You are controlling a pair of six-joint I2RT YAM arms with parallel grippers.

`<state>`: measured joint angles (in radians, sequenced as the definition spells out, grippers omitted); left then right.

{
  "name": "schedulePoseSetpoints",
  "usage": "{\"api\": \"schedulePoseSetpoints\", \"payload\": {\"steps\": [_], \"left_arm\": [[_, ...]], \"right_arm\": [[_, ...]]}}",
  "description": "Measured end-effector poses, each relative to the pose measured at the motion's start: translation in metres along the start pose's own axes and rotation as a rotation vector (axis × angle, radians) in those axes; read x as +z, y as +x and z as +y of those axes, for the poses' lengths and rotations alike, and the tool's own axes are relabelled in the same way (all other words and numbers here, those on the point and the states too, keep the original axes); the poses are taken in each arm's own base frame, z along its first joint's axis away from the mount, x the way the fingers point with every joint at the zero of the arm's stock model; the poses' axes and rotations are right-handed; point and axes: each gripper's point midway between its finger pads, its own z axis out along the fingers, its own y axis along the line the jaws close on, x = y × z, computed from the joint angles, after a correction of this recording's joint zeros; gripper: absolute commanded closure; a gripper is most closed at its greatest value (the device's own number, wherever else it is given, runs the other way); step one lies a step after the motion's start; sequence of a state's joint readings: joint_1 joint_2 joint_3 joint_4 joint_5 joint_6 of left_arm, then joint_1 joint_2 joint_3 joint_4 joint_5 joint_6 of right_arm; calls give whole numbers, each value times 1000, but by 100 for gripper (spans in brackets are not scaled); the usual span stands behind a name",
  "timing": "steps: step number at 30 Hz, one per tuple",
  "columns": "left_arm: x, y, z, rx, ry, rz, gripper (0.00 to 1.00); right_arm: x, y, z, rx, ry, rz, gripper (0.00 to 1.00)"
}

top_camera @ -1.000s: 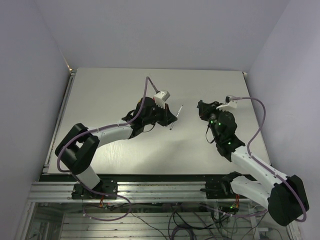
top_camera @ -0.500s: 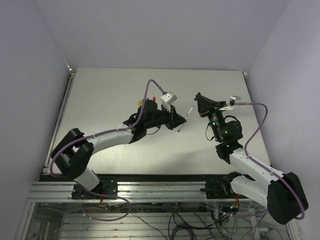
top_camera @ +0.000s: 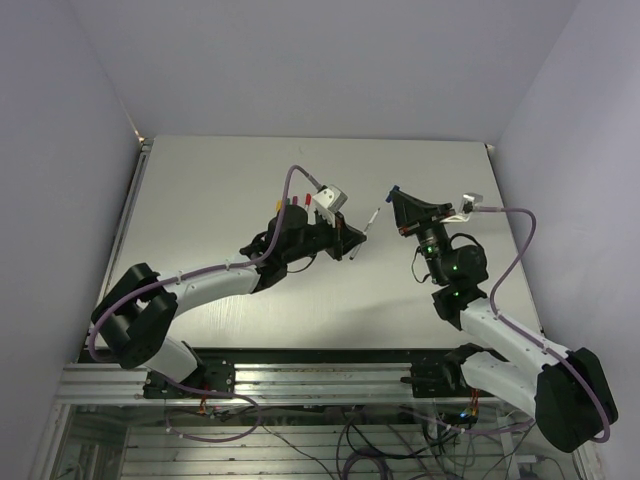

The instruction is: Insert the pens into the pen caps

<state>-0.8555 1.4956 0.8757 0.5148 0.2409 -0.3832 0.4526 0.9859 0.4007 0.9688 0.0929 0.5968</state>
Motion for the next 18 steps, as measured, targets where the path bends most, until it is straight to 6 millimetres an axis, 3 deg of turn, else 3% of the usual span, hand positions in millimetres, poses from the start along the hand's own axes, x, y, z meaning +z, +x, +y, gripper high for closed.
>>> {"api": "schedulePoseSetpoints", "payload": {"steps": [18], "left_arm": [[0,1,2,23,-20,-8,93]], "right_arm": [[1,19,-2,42,-4,63,100]]}}
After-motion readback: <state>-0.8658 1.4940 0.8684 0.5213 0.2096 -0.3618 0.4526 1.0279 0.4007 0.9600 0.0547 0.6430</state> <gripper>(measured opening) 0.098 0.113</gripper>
